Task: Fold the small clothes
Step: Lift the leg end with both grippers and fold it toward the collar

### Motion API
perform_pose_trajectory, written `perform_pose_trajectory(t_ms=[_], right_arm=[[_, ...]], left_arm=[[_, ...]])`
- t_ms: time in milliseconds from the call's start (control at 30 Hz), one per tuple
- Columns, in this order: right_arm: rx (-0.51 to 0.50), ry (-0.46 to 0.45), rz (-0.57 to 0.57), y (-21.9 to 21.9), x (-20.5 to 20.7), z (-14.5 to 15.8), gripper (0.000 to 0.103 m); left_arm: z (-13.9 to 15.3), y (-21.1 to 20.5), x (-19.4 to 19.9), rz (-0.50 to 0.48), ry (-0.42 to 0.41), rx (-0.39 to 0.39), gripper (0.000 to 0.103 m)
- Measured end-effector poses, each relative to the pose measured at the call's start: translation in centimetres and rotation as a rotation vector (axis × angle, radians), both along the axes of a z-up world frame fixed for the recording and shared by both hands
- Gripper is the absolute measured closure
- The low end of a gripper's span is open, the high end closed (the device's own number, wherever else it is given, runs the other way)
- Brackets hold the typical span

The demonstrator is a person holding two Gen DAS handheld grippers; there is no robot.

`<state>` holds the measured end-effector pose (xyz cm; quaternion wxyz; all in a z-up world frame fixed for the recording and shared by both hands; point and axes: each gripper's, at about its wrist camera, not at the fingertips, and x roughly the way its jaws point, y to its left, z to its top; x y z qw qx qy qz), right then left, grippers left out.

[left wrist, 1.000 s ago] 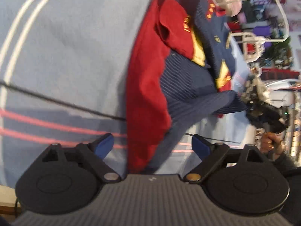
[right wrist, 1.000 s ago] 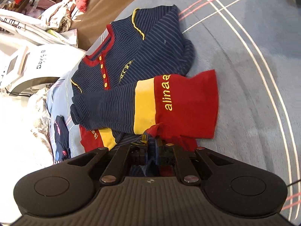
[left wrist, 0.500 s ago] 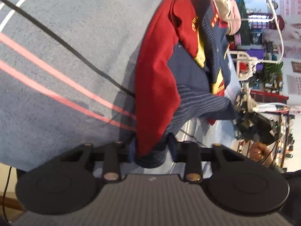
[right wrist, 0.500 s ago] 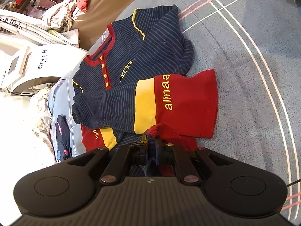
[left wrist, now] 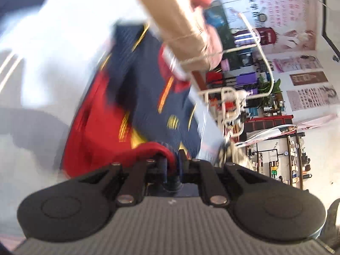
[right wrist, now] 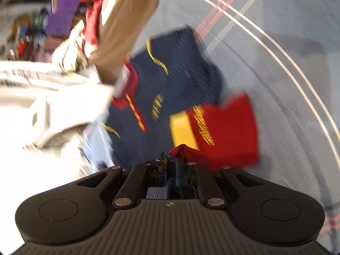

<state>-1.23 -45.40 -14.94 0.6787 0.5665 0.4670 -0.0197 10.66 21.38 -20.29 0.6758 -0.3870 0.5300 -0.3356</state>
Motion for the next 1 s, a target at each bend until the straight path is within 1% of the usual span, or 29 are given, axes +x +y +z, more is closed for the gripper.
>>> perform_pose_trajectory(t_ms=[67,133,200,267,300,333,400,433,533,633,667,733,767,800,833,867,900,933,967,1000], right_arm=[[0.039,-0.025,-0.050,-0.4,1.9,0.4,0.090],[0.042,-0.046,-0.080,-0.5,4.0,0.8,0.090],[0.020,-0.053,-0.083,-0.2,6.0,1.1,0.090],[-0.021,-0.033,-0.079,0.3,7.8,1.1,0.090],[-0.046,-0.023,-0.066,0.7,8.6,1.0,0.090],[-0.083,-0.016,-0.049,1.4,9.3,1.0,0.090],[-0.165,-0.005,-0.006,2.7,10.8,1.0,0.090],[-0.198,-0.003,0.003,3.0,11.4,0.8,0.090],[-0.269,0.015,0.010,3.9,13.2,0.1,0.090],[-0.328,0.033,-0.004,4.1,14.4,-0.6,0.090],[-0.345,0.036,-0.015,4.0,14.7,-0.8,0.092],[-0.376,0.038,-0.031,3.9,14.9,-0.7,0.091],[-0.398,0.040,-0.028,3.8,14.9,-0.4,0.084],[-0.423,0.030,-0.009,4.0,14.9,0.0,0.081],[-0.450,0.002,0.031,4.4,14.9,0.5,0.079],[-0.490,-0.032,0.091,5.2,14.7,1.2,0.076],[-0.542,-0.072,0.166,6.2,14.5,2.0,0.076],[-0.595,-0.114,0.247,7.4,14.3,2.6,0.076],[-0.633,-0.155,0.327,8.6,14.0,3.2,0.076],[-0.653,-0.190,0.397,9.8,13.7,3.5,0.075]], left_arm=[[0.4,-1.8,4.7,0.008,-0.010,0.041,0.094],[0.6,-2.7,8.6,0.015,-0.022,0.071,0.094],[0.6,-4.2,11.9,0.016,-0.031,0.109,0.094],[0.2,-5.6,14.6,0.034,-0.014,0.146,0.094],[0.3,-6.3,15.8,0.035,-0.016,0.198,0.094],[0.5,-7.5,16.9,0.029,-0.021,0.267,0.094],[0.7,-9.3,18.3,0.001,-0.055,0.397,0.094],[0.8,-10.1,18.8,-0.015,-0.075,0.439,0.094],[0.9,-11.6,20.4,-0.024,-0.081,0.472,0.094],[0.4,-12.5,20.9,-0.016,-0.086,0.513,0.093],[0.3,-12.5,21.0,-0.008,-0.081,0.515,0.092],[-0.4,-12.5,21.8,0.029,-0.037,0.518,0.092],[-0.7,-12.3,21.9,0.046,-0.013,0.505,0.091],[-0.8,-12.0,22.1,0.058,0.000,0.490,0.089],[-0.8,-11.8,22.1,0.058,-0.009,0.492,0.089],[-0.8,-11.7,22.1,0.047,-0.039,0.509,0.089],[-0.3,-11.6,22.0,0.038,-0.081,0.538,0.076],[0.3,-11.7,22.1,0.044,-0.126,0.584,0.036],[1.0,-11.2,22.1,0.071,-0.165,0.639,0.015],[1.8,-10.5,22.2,0.106,-0.193,0.664,0.001]])
